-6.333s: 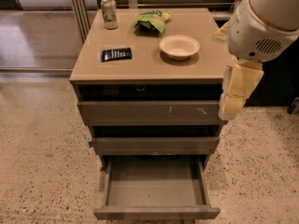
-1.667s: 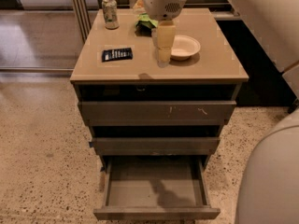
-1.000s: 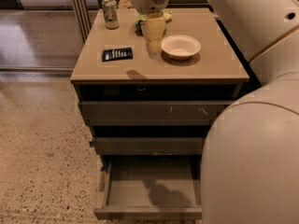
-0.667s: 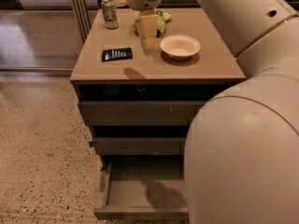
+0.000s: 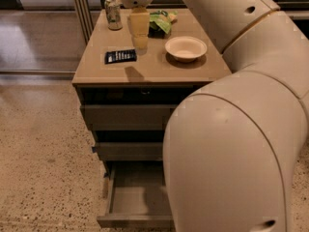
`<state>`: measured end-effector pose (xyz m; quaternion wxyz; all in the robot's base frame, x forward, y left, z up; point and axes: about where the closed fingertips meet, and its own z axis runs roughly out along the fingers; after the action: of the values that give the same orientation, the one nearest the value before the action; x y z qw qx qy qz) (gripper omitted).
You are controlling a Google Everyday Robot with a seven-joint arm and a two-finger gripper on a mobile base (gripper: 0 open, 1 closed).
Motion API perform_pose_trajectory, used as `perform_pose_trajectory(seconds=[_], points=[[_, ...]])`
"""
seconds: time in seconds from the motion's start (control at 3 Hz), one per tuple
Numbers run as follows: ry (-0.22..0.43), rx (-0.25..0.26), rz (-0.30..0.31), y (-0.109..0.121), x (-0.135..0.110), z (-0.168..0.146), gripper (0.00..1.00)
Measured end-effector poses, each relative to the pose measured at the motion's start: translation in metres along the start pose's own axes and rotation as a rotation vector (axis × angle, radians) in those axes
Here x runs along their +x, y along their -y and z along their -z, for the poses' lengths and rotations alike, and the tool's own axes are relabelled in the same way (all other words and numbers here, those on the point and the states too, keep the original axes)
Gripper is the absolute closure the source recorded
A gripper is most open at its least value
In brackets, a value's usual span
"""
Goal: Place rxbar chocolate into bottom drawer
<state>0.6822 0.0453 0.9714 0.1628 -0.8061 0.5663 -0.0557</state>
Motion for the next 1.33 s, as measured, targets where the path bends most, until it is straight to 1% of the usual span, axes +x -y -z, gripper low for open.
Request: perform_pose_trajectory(seconds=[0.33,0.67,1.0,1.33], points=[[0.011,0.021,-0.046,0.009,-0.013,-0.007,0.00],[0.011,0.021,-0.045,0.009,-0.013,-0.007,0.00],[0.122,0.032,0.000,0.011,-0.011,-0.012,0.00],[0.273,0.051,0.033,0.009,0.008,-0.023,0.00]])
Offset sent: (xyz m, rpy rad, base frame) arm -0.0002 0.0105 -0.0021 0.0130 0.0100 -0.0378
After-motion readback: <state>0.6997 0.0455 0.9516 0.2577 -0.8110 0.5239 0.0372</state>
